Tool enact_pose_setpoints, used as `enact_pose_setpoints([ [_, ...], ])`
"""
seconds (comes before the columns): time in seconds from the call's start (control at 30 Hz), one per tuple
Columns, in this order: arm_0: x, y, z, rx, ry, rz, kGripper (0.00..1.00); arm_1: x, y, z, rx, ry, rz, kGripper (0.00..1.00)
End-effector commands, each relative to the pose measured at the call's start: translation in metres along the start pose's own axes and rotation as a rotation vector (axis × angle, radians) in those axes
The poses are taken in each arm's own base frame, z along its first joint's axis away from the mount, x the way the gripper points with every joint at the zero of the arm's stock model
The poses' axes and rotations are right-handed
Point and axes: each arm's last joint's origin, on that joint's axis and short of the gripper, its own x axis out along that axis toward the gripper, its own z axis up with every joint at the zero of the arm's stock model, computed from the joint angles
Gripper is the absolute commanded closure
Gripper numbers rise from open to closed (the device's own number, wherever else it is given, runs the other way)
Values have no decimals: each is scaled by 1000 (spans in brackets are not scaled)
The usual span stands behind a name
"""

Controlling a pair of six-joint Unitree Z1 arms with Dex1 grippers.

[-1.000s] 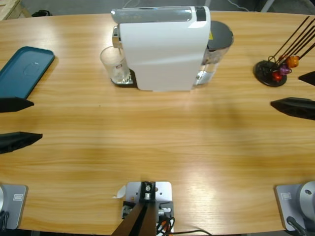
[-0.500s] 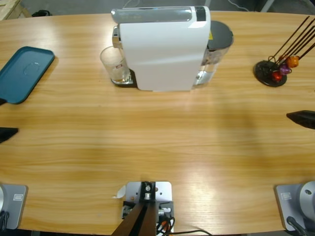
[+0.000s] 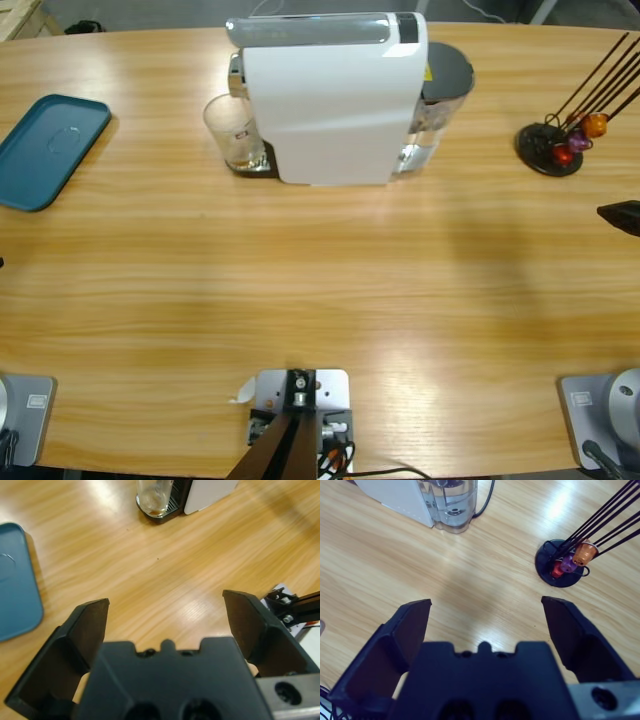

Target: Pour coffee

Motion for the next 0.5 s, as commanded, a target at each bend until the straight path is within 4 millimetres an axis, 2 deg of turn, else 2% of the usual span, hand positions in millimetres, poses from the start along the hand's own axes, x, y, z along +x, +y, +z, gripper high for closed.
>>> enact_pose_setpoints([
  [0.03,18,5,32,58,-70,21,0,1,1,4,-19,-3,2,0],
  [0.13,29,5,40,54,-58,-8,0,3,2,6,-20,2,3,0],
  [0.27,27,3,50,58,-76,-48,3,4,2,8,-20,9,2,0],
  [0.5,41,6,39,56,-23,-51,0,7,3,10,-22,19,0,0],
])
